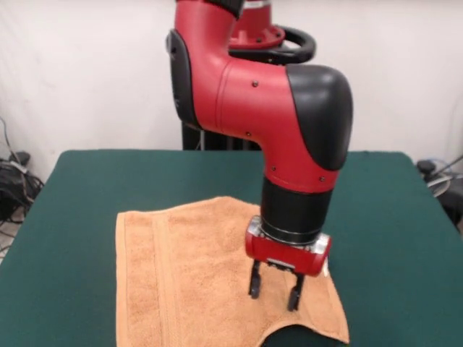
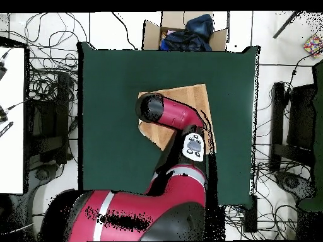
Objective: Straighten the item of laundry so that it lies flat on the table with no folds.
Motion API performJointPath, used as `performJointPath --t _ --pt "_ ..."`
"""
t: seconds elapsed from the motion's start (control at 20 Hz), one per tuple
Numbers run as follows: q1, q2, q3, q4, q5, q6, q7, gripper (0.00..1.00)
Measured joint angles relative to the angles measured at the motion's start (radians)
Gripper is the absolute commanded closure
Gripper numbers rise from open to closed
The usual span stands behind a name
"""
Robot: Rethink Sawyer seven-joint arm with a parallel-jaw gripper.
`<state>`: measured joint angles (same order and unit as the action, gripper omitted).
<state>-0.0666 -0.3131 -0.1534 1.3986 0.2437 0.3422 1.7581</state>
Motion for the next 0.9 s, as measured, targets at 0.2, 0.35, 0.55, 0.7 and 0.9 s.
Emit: performJointPath --t 0.2,0.35,0.55,0.7,0.9 --pt "-0.004 -0.002 0.05 0.0 0.0 0.005 0.0 0.0" --pt "-0.007 -0.008 0.086 0.0 0.0 0.031 0.0 0.0" --pt "-0.016 -0.014 0.135 0.0 0.0 0.096 0.0 0.0" --pt "-0.02 -0.023 0.166 0.002 -0.001 0.172 0.0 0.0" --pt "-0.02 -0.057 0.184 0.015 -0.001 0.259 0.0 0.0"
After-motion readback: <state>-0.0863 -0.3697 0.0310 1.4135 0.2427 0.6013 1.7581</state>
